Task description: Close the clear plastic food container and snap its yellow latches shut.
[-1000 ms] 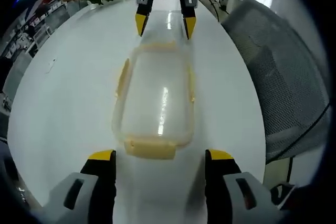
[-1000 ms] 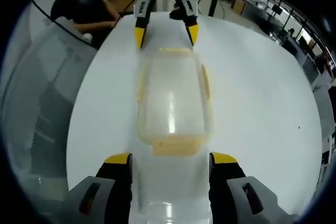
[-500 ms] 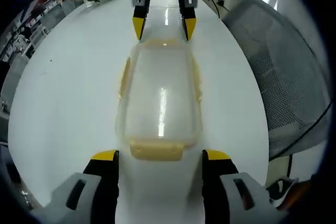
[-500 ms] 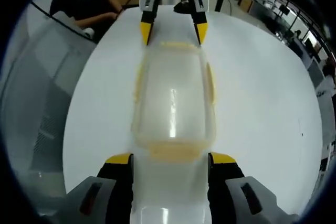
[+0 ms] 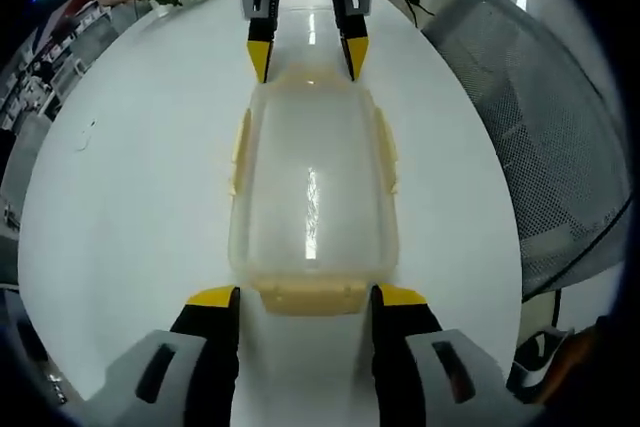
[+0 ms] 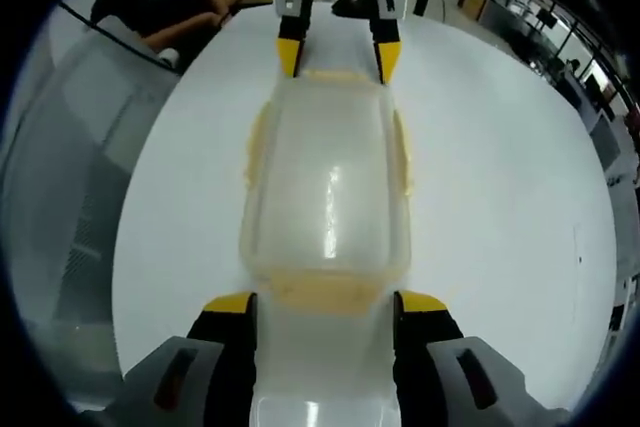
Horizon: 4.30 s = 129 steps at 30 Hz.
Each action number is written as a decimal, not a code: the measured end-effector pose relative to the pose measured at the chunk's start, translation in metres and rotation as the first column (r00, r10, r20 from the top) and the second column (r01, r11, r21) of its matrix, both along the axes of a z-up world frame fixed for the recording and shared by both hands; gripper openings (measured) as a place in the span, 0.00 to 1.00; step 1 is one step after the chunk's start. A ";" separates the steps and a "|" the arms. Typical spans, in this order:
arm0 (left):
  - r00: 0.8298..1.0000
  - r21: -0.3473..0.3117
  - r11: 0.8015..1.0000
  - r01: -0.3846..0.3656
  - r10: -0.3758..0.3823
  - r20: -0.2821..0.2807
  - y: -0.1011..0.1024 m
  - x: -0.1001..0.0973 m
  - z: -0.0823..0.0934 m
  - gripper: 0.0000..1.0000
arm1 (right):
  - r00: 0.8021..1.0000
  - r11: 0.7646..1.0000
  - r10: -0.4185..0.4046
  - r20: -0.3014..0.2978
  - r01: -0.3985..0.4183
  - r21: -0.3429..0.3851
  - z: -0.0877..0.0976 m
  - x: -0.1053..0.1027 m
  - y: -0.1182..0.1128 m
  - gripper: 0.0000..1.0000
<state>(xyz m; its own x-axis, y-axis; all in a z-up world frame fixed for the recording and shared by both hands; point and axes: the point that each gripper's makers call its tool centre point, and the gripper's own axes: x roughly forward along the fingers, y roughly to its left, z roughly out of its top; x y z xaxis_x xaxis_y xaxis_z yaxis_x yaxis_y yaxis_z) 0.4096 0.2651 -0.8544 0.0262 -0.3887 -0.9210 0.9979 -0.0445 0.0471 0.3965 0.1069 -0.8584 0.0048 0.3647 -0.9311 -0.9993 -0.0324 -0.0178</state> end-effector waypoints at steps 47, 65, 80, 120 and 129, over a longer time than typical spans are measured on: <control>0.996 -0.020 0.996 -0.084 0.084 0.042 -0.001 -0.002 0.002 0.38 | 0.999 1.000 -0.029 -0.019 0.028 -0.014 0.000 0.010 0.001 0.37; 0.995 0.008 0.995 -0.098 0.097 0.034 0.000 -0.004 0.016 0.38 | 1.000 1.000 -0.008 -0.020 0.009 0.004 0.014 0.011 0.002 0.37; 0.994 -0.011 0.996 -0.089 0.089 0.065 -0.019 0.000 0.047 0.38 | 1.000 1.000 -0.015 0.002 0.014 0.027 0.052 0.010 -0.018 0.37; 0.997 -0.030 0.999 -0.035 0.037 0.062 -0.098 -0.004 0.097 0.38 | 0.998 0.997 -0.057 0.005 0.056 0.049 0.092 0.000 -0.096 0.37; 0.998 -0.031 0.999 -0.031 0.033 0.058 -0.118 -0.006 0.097 0.38 | 0.998 0.997 -0.062 0.004 0.062 0.049 0.092 0.000 -0.116 0.37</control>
